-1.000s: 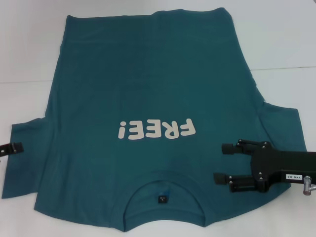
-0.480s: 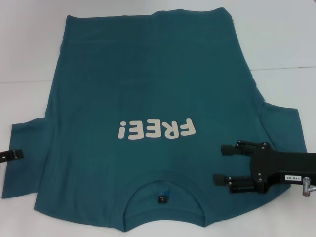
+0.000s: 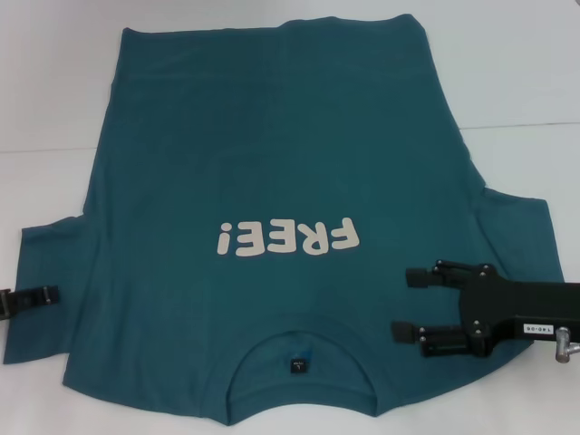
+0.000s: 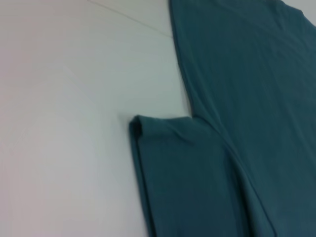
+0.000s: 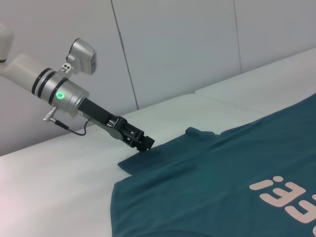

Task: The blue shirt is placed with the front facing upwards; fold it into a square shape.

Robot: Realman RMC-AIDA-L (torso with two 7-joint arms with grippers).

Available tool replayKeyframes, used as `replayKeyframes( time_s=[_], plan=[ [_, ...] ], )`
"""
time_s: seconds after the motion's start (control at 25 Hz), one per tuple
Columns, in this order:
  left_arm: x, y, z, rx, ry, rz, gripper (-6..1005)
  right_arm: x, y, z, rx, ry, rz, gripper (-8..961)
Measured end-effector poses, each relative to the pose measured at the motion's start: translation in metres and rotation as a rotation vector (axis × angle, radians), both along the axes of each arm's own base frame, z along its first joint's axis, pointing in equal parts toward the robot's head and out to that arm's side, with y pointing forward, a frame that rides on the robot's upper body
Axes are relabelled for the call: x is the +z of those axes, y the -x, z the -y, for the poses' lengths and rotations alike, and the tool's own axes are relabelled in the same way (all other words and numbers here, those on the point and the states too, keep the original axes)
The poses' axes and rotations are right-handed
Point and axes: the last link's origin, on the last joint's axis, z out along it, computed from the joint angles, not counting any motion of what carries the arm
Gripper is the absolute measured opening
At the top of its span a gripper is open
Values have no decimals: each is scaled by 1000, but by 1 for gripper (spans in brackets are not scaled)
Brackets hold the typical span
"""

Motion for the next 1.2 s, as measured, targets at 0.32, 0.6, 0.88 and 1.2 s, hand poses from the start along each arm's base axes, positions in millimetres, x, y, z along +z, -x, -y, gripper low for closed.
replayKeyframes(
  time_s=[0.32, 0.6, 0.88, 1.2],
  plan=[
    [-7, -3, -2, -6, 16, 2, 895, -1, -1, 1, -5, 3, 3, 924],
    [-7, -5, -2, -10, 17, 11, 871, -1, -2, 2, -8, 2, 3, 924],
    [8, -8, -3, -29, -23, -10, 846, 0, -2, 2, -8, 2, 3, 924],
    [18, -1, 1, -7, -64, -40, 800, 0, -2, 1, -9, 2, 3, 924]
  ],
)
